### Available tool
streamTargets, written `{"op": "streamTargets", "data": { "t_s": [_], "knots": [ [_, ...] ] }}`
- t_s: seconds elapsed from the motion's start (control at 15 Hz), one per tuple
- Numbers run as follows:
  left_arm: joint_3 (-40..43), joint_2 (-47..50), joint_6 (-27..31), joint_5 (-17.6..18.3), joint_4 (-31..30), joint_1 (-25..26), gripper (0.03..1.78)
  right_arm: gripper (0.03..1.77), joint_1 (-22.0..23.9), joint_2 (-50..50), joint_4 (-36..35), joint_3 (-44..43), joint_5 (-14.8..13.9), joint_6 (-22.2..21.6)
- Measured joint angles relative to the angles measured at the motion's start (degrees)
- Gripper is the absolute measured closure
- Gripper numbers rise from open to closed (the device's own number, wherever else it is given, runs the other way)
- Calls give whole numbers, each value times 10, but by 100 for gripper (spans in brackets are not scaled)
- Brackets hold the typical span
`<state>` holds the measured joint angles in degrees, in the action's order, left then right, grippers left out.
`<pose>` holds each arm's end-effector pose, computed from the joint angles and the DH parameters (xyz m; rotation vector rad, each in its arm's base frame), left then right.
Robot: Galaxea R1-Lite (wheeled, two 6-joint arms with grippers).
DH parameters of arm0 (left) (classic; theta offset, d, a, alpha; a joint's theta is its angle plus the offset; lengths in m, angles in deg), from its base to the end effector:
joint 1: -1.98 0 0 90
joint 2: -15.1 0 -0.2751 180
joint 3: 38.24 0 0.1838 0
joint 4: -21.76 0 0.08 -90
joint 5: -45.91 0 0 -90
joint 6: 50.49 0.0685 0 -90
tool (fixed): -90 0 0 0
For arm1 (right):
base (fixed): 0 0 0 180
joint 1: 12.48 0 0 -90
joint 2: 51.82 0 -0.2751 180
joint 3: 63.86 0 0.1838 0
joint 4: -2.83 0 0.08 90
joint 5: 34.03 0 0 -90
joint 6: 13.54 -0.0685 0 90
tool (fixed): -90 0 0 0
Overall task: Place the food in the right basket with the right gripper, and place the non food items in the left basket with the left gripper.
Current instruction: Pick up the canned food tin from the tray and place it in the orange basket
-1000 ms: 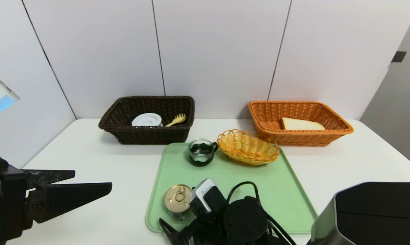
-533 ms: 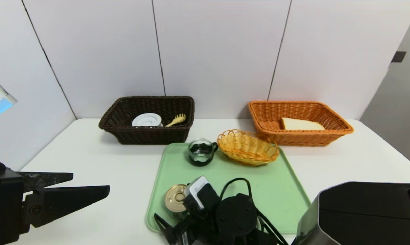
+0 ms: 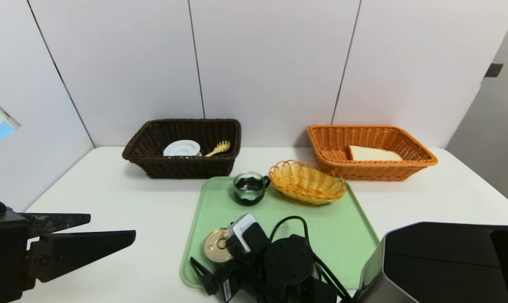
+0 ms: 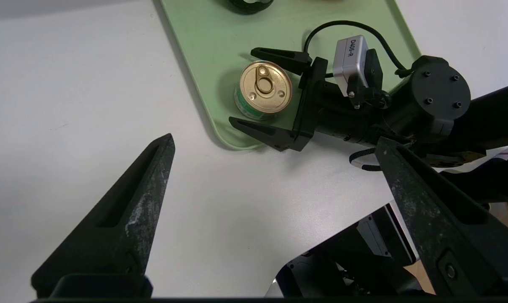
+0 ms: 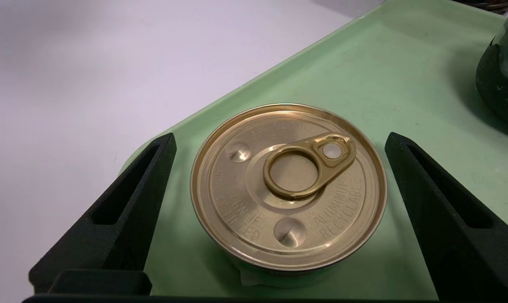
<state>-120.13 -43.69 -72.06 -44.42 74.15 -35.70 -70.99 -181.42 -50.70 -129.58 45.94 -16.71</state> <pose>0.1237 -0.0951 0.2347 -0.1865 0.6026 -0.5343 0.2198 0.3360 0.0204 -0.0529 0.1770 0.8389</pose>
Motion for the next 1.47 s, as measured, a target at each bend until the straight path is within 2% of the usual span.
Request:
{"op": "streamTargets", "data": {
  "t_s": [0.33,0.6,0.67,1.13,1.47],
  "knots": [
    [5,-1,0,1,-1,0,12,9,4,-15,0,-18,0,0],
    [8,-1,0,1,-1,0,12,69,4,-21,-1,-19,8,-3],
    [8,-1,0,1,-1,0,12,75,4,-22,-2,-17,9,-3],
    [8,-2,0,1,0,0,12,76,3,-15,2,-16,15,-2],
    [17,-1,-1,0,0,0,12,77,6,57,50,-40,5,0]
  ]
}}
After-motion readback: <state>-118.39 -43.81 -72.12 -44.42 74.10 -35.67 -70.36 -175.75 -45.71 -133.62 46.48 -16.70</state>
